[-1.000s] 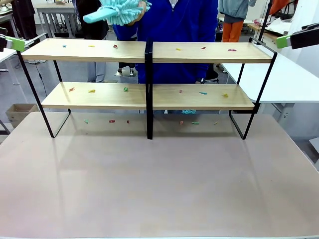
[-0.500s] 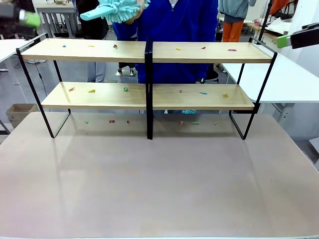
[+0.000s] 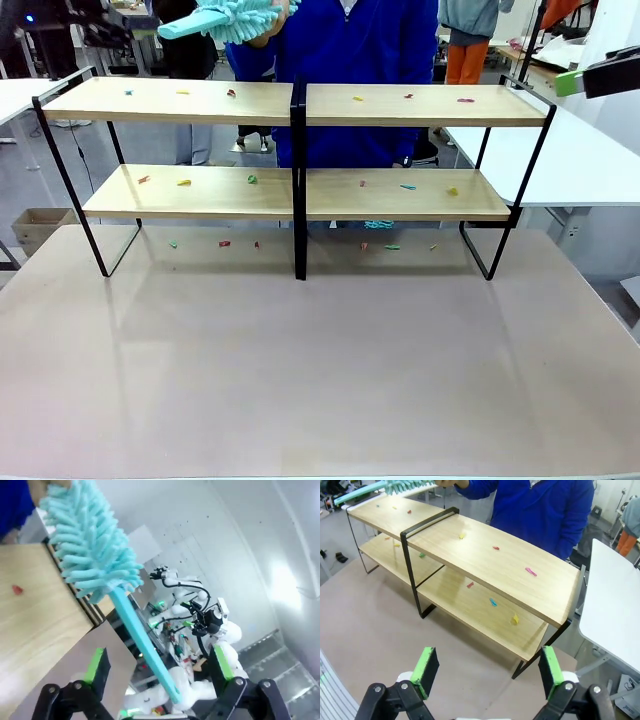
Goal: Clean the shelves.
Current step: Pick up the Duster when the human hands it over.
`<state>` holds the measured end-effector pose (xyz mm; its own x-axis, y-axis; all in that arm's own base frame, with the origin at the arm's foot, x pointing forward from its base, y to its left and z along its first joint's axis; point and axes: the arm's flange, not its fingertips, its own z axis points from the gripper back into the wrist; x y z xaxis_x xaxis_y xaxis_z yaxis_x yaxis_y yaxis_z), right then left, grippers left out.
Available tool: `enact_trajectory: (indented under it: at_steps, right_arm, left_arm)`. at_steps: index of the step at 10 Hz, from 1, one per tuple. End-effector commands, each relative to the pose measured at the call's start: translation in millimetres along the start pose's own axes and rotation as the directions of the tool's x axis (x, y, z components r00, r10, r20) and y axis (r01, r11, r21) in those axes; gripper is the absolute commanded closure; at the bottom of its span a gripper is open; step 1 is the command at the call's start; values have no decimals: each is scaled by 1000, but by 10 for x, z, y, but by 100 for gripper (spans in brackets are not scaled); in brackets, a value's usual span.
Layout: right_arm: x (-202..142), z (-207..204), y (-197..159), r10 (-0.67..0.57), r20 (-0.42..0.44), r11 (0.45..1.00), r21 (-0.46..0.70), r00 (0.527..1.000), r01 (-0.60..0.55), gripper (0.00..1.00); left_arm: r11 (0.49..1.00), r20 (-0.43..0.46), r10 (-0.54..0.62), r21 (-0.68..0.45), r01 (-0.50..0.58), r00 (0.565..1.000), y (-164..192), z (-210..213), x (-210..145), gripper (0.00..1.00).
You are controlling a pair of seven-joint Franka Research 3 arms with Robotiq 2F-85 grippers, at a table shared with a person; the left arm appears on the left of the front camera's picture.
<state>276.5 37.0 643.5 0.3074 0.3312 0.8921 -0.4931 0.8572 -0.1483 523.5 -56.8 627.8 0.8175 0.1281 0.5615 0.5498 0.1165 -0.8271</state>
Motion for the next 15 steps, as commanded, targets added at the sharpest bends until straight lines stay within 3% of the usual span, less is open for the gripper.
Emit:
enact_trajectory:
  at_steps: [1, 5, 8, 9, 10, 11, 14, 15]
  right_arm:
    - [1, 2, -10, -5, 2, 1000, 0, 1000, 5, 0]
    - [1, 2, -10, -5, 2, 1000, 0, 1000, 5, 0]
    - [1, 2, -10, -5, 2, 1000, 0, 1000, 5, 0]
    - [1, 2, -10, -5, 2, 1000, 0, 1000, 5, 0]
    - [1, 2, -10, -5, 2, 1000, 0, 1000, 5, 0]
    - [1, 2, -10, -5, 2, 1000, 0, 1000, 5, 0]
    - [1, 2, -10, -5, 2, 1000, 0, 1000, 5, 0]
    - [1, 2, -10, -5, 2, 1000, 0, 1000, 5, 0]
  left_arm:
    - [999, -81, 50, 6, -49, 995, 212, -159, 193, 0]
    - [998, -111, 50, -34, -55, 993, 295, -451, 186, 0]
    - [998, -98, 44, -51, -49, 994, 302, -440, 204, 0]
    - [998, -93, 23, -48, -28, 995, 288, -443, 205, 41]
    - [998, -110, 28, -51, -33, 994, 290, -464, 186, 59]
    - [998, -130, 27, -61, -35, 991, 308, -493, 194, 99]
    - [998, -145, 19, -59, -28, 989, 312, -503, 163, 100]
    - [998, -150, 20, -60, -29, 989, 305, -501, 159, 95]
